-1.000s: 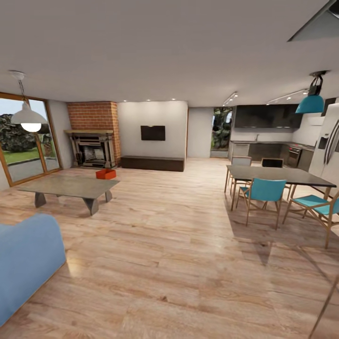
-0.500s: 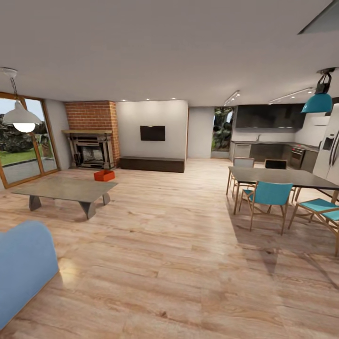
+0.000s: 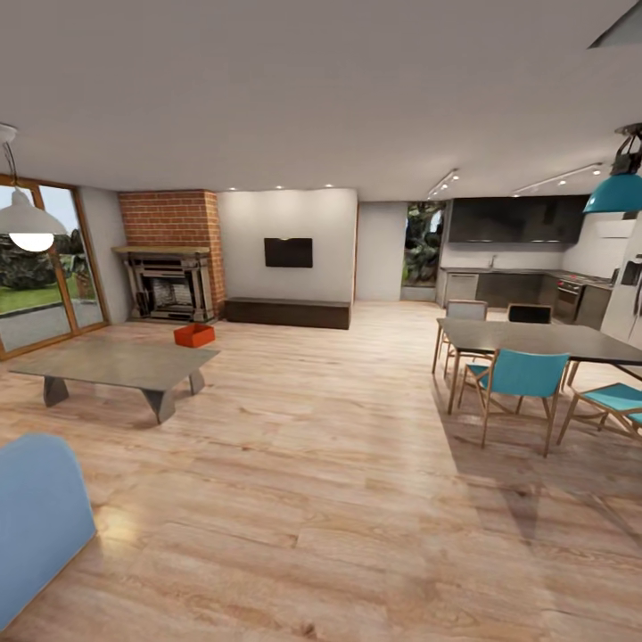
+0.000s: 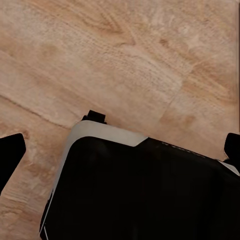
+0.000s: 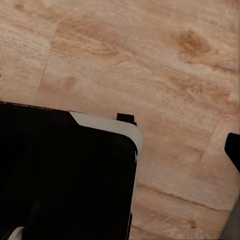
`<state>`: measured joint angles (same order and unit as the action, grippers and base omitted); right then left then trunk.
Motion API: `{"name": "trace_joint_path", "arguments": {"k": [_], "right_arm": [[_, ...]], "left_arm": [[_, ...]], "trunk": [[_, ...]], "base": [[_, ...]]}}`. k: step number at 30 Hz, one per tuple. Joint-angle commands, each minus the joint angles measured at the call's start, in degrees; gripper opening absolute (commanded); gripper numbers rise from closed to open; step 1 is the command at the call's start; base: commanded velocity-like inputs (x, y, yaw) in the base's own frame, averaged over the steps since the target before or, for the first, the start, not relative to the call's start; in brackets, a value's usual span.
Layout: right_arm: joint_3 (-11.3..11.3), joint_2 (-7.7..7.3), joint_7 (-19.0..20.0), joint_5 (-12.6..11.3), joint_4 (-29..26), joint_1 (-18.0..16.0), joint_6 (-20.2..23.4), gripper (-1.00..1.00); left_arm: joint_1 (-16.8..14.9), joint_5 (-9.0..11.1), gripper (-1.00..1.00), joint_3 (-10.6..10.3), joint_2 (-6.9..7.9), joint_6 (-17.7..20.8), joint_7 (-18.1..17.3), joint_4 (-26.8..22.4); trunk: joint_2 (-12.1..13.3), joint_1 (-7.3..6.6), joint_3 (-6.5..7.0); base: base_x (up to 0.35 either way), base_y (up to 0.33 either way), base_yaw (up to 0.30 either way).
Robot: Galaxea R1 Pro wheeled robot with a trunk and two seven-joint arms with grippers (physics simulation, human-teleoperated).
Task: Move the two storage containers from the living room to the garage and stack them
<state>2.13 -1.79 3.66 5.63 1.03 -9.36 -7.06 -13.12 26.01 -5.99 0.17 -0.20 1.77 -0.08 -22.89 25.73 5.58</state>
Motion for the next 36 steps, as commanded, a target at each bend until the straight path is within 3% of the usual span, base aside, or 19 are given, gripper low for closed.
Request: {"name": "trace_joint_path", "arguments": {"k": [1,36], "right_arm": [[0.12,-0.02,0.03,0.44,0.11,-0.04,-0.24,1.0],[0.16,0.21,0.03,0.35,0.11,-0.04,0.16,1.0]], "left_arm": [[0.01,0.45,1.0,-0.49,0.0,-0.08,0.16,-0.01],[0.0,0.5,1.0,-0.46,0.0,-0.08,0.16,-0.01]], "trunk": [[-0.03,0.05,-0.02],[-0.03,0.05,-0.02]], "base": [[0.322,0.0,0.0],[0.323,0.0,0.0]]}}
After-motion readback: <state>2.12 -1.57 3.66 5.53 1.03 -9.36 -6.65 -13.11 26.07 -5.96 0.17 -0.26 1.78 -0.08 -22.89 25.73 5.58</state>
